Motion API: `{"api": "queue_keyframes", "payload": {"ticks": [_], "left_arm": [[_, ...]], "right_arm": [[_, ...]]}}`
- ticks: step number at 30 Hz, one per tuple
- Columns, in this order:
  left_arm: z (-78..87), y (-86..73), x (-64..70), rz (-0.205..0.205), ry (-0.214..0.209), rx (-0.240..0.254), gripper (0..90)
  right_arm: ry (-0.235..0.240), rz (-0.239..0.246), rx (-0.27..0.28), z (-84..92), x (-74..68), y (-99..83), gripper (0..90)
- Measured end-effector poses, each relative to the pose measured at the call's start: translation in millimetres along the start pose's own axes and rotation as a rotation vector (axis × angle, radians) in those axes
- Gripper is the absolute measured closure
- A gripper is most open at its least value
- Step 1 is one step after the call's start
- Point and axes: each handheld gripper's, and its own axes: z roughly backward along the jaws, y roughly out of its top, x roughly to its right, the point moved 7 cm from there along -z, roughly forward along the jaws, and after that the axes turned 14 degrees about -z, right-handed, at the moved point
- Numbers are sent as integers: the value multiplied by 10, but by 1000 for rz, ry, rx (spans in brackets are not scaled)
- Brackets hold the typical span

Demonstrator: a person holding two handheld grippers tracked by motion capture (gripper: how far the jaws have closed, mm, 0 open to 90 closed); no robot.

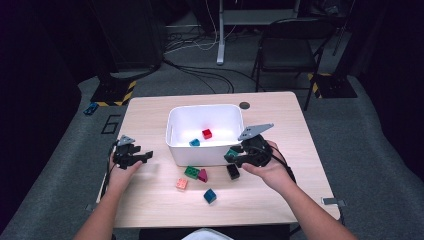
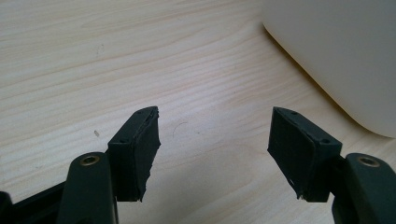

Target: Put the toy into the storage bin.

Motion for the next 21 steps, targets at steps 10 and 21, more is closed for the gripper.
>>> {"api": "queue_keyframes", "payload": {"ticks": [10,21], "left_arm": [[2,1,-8,1,0,5,335],[-3,-1,-11,5,1,5,335]], "right_arm": [[-20,-6,29,97,68,324,580],[-60,-9,37,86,202,622,580]]}}
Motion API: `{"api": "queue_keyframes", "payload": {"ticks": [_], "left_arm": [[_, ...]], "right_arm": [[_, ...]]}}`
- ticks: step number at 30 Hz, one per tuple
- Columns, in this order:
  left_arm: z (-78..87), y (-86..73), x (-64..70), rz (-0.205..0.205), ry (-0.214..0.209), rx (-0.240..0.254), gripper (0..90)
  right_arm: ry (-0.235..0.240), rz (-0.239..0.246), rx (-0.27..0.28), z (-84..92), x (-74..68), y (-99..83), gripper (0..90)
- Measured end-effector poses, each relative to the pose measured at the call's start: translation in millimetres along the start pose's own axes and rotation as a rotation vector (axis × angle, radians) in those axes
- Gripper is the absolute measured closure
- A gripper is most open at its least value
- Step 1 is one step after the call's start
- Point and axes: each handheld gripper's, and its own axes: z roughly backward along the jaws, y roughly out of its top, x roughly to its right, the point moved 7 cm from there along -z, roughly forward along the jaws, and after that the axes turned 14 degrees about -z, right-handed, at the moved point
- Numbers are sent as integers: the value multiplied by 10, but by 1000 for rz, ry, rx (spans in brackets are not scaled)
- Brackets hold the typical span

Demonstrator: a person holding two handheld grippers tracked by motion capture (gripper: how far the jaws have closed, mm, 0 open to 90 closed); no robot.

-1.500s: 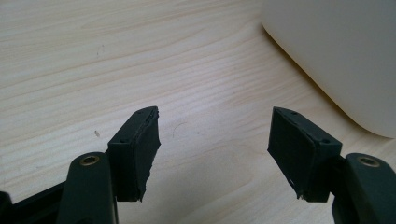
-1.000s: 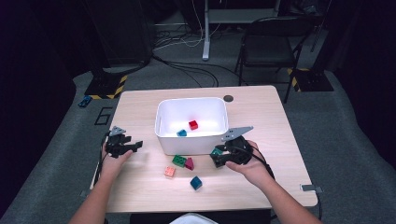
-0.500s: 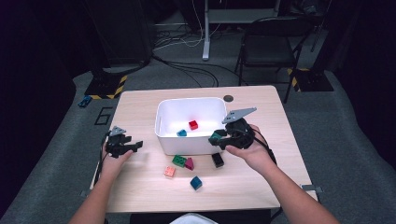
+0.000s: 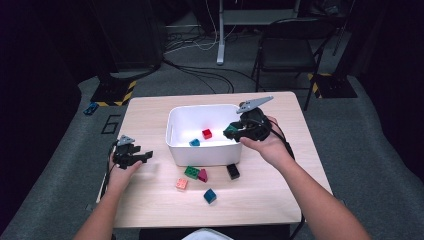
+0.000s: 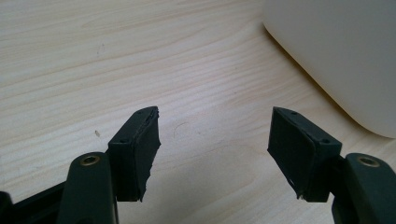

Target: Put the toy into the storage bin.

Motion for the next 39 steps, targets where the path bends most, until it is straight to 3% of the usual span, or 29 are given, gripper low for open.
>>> {"api": "queue_keyframes", "payload": {"ticks": [9,20,30,39], "left_arm": [[11,1,-2,3,-4,-4,336],[3,9,-3,7,0,11,336],[15,4,-6,9,-10,3,336],[2,1,4,7,-13,0,336]], "right_arm": [[1,17,5,-171,-6,214,580],[30,45,1,-536,-79,425,580],[42,48,-19,-890,-123,500,580],[39,32,-27,-1185,-52,503,580]]}}
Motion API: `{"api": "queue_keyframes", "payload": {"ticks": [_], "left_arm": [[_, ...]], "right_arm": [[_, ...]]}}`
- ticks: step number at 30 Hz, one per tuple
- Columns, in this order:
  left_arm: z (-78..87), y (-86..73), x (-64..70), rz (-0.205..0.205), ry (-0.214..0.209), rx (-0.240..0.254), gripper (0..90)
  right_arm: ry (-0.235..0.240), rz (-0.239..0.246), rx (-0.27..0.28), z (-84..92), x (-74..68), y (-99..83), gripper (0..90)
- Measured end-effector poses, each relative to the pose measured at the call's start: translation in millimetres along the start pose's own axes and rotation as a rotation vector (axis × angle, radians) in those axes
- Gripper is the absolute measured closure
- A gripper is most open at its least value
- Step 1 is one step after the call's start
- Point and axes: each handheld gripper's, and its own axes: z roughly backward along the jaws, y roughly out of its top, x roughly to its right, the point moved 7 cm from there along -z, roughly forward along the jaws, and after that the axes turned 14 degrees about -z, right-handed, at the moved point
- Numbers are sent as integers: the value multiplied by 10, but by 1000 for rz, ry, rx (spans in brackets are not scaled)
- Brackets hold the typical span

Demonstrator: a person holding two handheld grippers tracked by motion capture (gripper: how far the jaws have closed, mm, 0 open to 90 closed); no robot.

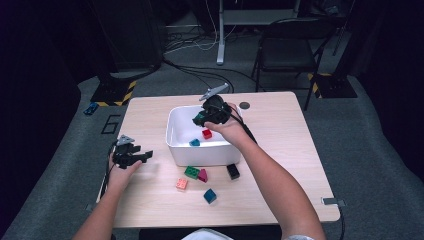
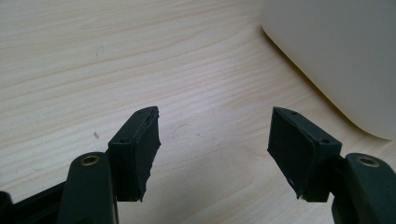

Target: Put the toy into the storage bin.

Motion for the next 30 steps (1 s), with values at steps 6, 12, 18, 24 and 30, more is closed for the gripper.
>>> {"api": "queue_keyframes", "payload": {"ticks": [6,12,18,24,30], "left_arm": [[-5,5,6,-5,3,5,336],[-6,3,7,-1,0,5,336],[-2,8,6,-7,-1,10,336],[-5,1,0,-2,-2,6,337],[-6,4,7,-2,-1,6,337]], "right_arm": [[2,-8,-4,-136,78,2,580],[-11,-14,-34,-275,177,-26,580],[-36,-17,-76,-378,280,-74,579],[-41,-20,-102,-453,276,-129,578],[-58,-21,-117,-455,288,-146,570]]}}
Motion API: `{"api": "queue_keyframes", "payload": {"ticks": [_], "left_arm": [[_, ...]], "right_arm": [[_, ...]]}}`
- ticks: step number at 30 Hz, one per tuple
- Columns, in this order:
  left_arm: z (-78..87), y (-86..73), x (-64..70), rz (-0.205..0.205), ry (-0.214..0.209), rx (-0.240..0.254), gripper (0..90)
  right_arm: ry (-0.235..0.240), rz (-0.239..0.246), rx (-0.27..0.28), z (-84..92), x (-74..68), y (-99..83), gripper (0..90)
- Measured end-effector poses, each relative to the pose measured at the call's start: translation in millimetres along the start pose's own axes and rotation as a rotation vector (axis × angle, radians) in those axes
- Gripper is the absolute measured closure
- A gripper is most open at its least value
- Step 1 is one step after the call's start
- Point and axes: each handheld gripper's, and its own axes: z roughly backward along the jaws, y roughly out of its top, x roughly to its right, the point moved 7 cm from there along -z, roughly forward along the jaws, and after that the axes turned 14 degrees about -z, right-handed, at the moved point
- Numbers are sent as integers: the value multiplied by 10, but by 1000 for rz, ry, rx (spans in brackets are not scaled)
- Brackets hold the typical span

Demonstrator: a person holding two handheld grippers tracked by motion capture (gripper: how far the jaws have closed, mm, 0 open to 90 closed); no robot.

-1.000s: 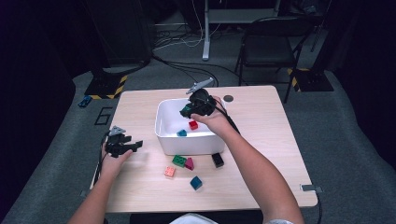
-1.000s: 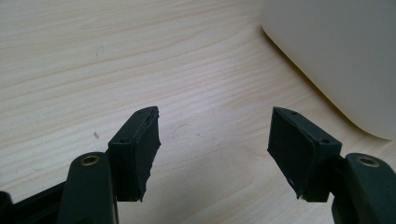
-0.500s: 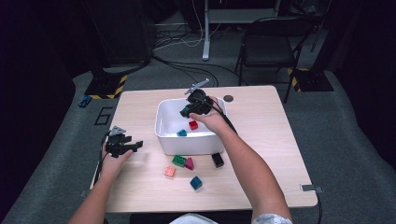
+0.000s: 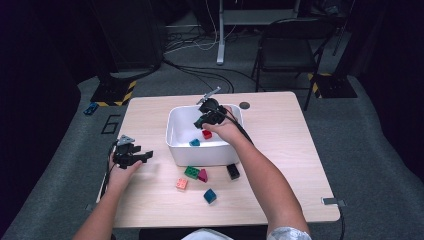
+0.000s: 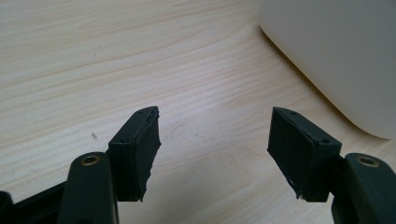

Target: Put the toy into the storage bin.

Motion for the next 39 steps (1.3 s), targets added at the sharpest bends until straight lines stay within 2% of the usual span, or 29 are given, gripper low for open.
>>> {"api": "queue_keyframes", "payload": {"ticks": [3,4,7,13,20,27,30,31,39], "left_arm": [[-1,0,2,-1,1,2,338],[2,0,1,-5,1,1,338],[1,-1,-1,-4,1,0,338],[5,-4,-14,-1,3,-1,337],[5,-3,-9,-2,7,-1,338],[-2,-5,-2,-4,6,-5,338],[0,-11,-6,-7,4,-14,338],[-10,-7,-8,-4,12,-2,338],[-13,-10,-4,-3,10,-6,338]], "right_arm": [[-5,-11,7,9,7,-8,536],[-3,0,8,16,14,-12,539],[-9,-11,10,38,20,-28,543],[8,13,29,190,5,-47,553],[26,32,65,527,-100,-90,554],[49,24,99,839,-175,-209,550],[50,45,108,953,-180,-260,550],[50,46,112,995,-182,-277,550],[53,33,154,1292,-191,-403,549]]}}
